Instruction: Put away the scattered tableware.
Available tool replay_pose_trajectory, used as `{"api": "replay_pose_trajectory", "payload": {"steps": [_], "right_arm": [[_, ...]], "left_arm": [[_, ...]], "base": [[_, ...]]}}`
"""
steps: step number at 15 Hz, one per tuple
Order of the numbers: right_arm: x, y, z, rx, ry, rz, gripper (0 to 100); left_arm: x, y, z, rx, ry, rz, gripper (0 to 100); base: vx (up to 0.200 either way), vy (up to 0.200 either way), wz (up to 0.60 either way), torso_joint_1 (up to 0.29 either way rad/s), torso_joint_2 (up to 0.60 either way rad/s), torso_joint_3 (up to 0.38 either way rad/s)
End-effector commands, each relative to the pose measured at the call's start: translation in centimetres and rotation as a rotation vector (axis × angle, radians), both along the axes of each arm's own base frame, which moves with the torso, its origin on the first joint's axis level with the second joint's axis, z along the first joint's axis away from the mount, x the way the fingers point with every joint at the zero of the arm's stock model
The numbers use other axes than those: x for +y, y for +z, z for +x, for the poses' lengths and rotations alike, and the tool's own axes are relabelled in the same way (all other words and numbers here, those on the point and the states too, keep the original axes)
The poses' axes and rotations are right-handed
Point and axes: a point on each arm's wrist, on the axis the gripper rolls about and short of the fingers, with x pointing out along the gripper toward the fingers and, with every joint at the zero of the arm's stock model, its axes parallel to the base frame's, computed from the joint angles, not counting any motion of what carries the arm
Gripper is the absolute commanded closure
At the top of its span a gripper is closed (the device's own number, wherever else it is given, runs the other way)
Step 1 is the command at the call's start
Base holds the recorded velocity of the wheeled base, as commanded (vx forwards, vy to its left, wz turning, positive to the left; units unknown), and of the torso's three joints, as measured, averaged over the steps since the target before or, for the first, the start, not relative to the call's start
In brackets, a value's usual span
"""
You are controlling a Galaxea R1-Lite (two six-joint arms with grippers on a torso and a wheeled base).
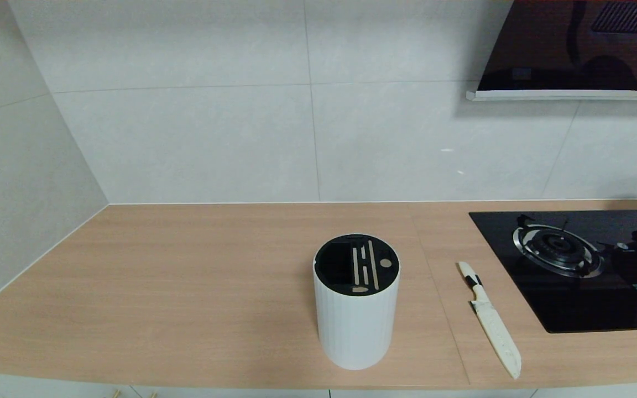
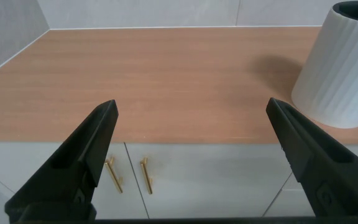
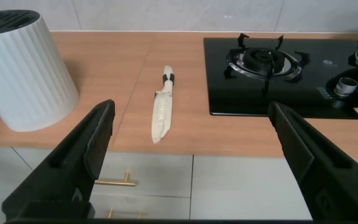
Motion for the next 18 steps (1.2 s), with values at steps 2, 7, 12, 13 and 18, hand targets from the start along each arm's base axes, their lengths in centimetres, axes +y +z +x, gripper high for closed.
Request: {"api": "replay_pose_trajectory", "payload": {"steps": [2, 7, 12, 13, 18], "right_arm": [[0.0, 0.0, 0.0, 0.001, 0.003, -0.002, 0], [0.0, 0.7, -0.2, -0.032, 0.005, -0.019, 0], [0.3, 6.5, 2.6, 0.184, 0.192, -0.005, 0], [0.5, 6.9, 4.1, 0.270, 0.216, -0.002, 0], [2.8, 6.8, 12.4, 0.613, 0.364, -0.039, 0]], "left_arm": [[0.0, 0.0, 0.0, 0.000, 0.001, 0.000, 0], [0.0, 0.0, 0.0, 0.000, -0.001, 0.000, 0], [0.0, 0.0, 0.0, 0.000, -0.001, 0.000, 0], [0.0, 0.0, 0.0, 0.000, 0.001, 0.000, 0], [0.0, 0.0, 0.0, 0.000, 0.001, 0.000, 0]], "base": [[0.000, 0.000, 0.00, 0.000, 0.00, 0.000], [0.000, 0.000, 0.00, 0.000, 0.00, 0.000], [0.000, 0.000, 0.00, 0.000, 0.00, 0.000], [0.000, 0.000, 0.00, 0.000, 0.00, 0.000], [0.000, 0.000, 0.00, 0.000, 0.00, 0.000]]}}
